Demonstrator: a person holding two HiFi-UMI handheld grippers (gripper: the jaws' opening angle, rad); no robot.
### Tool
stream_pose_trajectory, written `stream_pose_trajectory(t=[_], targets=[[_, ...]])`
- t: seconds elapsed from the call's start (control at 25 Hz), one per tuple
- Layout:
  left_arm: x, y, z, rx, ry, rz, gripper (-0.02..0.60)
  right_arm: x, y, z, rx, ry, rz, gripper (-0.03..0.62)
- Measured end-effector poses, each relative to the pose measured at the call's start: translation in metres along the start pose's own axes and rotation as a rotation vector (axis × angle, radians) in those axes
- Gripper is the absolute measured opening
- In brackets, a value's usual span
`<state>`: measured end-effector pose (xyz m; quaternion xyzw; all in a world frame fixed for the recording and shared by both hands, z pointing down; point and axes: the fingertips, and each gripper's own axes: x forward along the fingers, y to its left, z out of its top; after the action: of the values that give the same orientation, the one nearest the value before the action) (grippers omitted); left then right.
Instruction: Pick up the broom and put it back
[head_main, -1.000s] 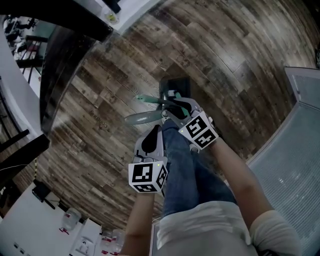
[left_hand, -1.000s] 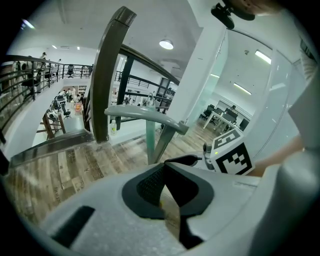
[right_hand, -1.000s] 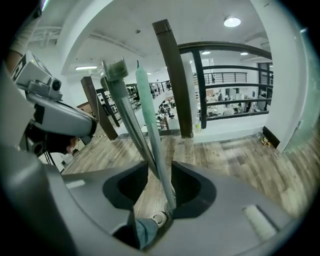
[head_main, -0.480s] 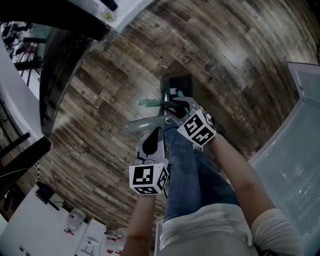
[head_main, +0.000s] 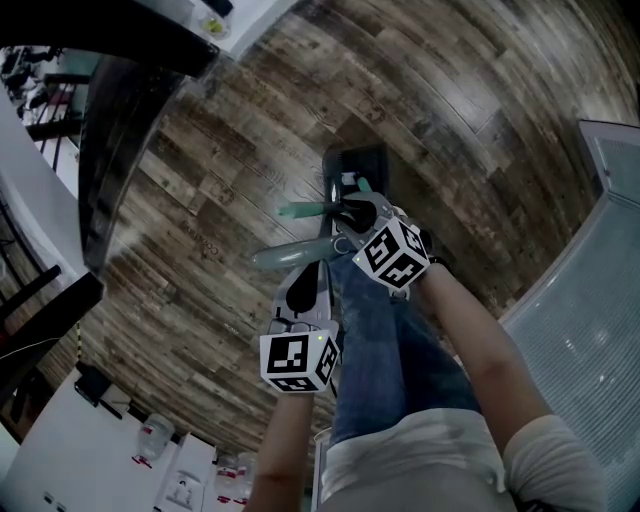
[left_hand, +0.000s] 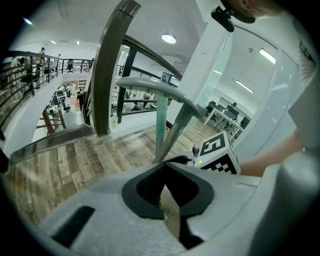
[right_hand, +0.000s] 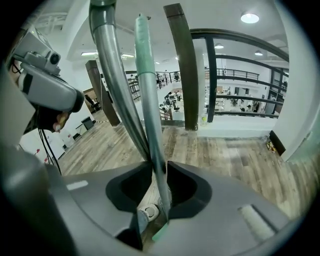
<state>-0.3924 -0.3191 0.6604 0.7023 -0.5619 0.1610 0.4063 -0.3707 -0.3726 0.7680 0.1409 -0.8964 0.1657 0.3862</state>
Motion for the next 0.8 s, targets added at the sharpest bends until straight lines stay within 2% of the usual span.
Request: stream_pose_trajectory(t=[0.32, 0.8], targets=[[0.000, -0.001, -0.001, 0.005, 0.006, -0.003, 0.008, 0.003, 0.001, 0.000, -0.043, 0.004, -0.011, 0.081], [-0.007, -0.017, 0.002, 0.035, 0.007, -0.021, 0.008, -0.022, -0.002, -0.007, -0.025, 0.000, -0.074, 0.081]])
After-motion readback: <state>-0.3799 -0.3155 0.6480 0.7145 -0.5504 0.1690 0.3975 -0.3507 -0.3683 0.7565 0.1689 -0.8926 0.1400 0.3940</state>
